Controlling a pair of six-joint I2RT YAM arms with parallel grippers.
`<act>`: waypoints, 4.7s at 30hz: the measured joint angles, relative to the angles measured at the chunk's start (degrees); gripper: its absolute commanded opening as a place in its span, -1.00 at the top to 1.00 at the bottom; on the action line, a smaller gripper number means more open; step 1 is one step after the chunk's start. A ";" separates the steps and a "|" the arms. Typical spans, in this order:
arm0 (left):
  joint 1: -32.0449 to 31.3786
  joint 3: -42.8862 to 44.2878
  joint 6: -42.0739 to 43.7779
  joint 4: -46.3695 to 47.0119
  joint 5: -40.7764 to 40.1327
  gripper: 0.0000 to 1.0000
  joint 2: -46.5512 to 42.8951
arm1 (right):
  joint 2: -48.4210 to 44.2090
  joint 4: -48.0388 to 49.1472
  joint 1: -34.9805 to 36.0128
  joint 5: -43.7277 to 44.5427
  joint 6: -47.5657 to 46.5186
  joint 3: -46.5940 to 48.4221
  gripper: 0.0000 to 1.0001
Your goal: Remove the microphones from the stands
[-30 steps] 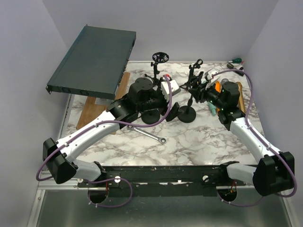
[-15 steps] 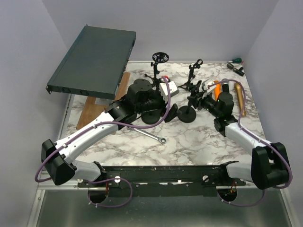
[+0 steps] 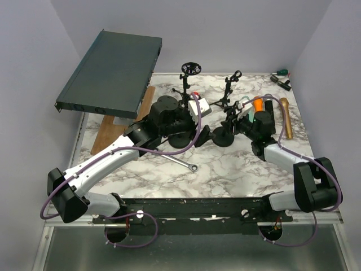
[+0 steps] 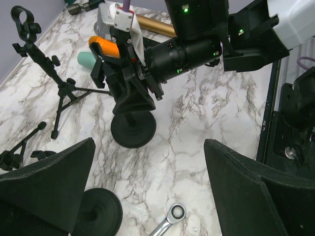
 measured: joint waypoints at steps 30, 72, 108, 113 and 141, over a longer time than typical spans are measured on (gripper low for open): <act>0.90 -0.59 0.79 0.07 -0.04 -0.93 -1.22 | 9.64 0.98 1.07 -0.83 3.15 2.67 0.37; 15.85 -6.58 -3.30 2.95 -6.14 -0.97 -19.34 | -16.17 -28.81 1.79 9.94 -0.37 5.68 -1.00; 29.73 -24.04 -2.56 -11.52 -18.38 -0.97 -48.89 | -32.22 -47.21 1.79 24.50 3.54 8.57 -1.00; 29.77 -27.82 -2.82 -11.23 -20.52 -0.97 -51.17 | -36.76 -49.51 1.79 25.97 3.76 8.57 -1.00; 35.60 -43.65 -7.78 -4.98 -13.70 -0.97 -67.98 | -54.66 -52.89 -6.10 25.73 1.60 4.72 -1.00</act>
